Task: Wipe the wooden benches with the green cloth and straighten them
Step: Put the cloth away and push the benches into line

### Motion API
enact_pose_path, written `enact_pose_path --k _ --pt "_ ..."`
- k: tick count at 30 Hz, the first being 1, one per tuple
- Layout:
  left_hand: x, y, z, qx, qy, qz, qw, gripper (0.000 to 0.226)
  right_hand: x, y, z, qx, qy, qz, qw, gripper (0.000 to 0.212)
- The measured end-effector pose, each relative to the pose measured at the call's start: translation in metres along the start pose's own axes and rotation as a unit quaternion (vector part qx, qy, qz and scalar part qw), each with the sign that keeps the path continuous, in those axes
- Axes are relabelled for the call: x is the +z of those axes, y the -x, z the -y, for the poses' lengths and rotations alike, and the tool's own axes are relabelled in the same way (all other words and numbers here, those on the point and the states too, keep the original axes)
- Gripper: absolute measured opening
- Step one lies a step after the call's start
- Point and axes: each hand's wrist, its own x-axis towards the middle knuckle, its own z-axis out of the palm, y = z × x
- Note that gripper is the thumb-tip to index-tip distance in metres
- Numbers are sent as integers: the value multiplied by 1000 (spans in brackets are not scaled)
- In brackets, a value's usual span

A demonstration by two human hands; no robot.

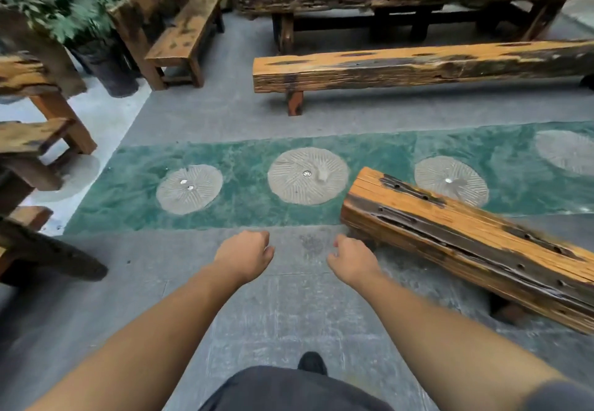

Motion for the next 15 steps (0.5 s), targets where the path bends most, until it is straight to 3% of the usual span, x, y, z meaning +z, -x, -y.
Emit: enact_pose_path --k 8,15 --pt "-41 -209 23 25 -5 30 999 28 -57 -192 11 48 -19 2 999 20" --pt "-110 -440 53 63 16 13 998 28 -126 -389 0 144 -55 -37 987 34"
